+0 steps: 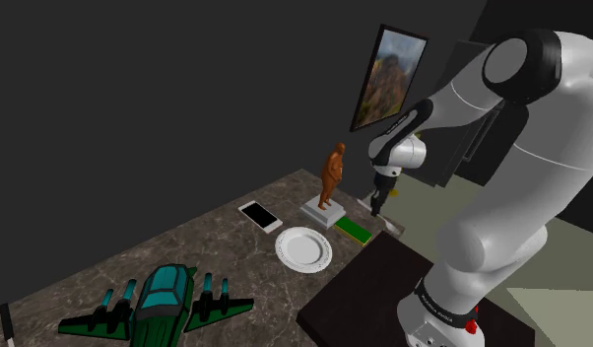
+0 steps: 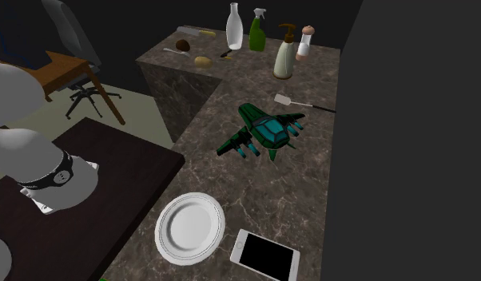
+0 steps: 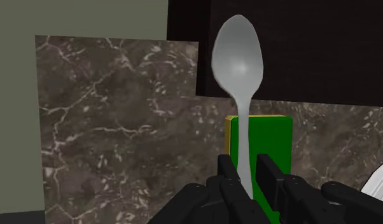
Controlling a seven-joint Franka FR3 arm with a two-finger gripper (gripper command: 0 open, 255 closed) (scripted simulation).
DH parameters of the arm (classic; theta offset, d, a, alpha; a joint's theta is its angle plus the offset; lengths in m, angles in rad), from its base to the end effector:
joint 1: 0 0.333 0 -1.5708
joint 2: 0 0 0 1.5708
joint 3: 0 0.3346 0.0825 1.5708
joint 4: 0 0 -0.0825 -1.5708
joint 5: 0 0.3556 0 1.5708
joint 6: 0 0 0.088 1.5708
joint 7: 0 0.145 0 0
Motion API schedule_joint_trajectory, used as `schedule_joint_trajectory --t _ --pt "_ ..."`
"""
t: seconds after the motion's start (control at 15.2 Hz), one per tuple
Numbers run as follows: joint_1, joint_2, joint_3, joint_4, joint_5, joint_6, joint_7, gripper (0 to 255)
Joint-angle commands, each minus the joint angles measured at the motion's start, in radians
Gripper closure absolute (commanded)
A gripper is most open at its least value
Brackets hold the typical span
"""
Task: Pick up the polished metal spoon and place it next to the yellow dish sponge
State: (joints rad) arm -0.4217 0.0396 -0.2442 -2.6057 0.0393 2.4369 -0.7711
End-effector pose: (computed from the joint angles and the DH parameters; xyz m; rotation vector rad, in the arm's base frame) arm 0.3098 -0.2431 0.2311 -2.9858 -0.1072 0.2211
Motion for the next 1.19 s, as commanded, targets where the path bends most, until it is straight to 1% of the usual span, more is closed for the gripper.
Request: schedule_joint_trajectory --t 0.0,0.46,1.12 --pt "-0.032 0.02 -0.03 0.02 -0.011 -0.002 -0.055 255" --pt "-0.139 0.102 -0.116 0.127 -0.021 -0.03 -0.24 255" --pt "-0.159 0.249 -0.082 0.134 0.062 0.1 -0.296 255"
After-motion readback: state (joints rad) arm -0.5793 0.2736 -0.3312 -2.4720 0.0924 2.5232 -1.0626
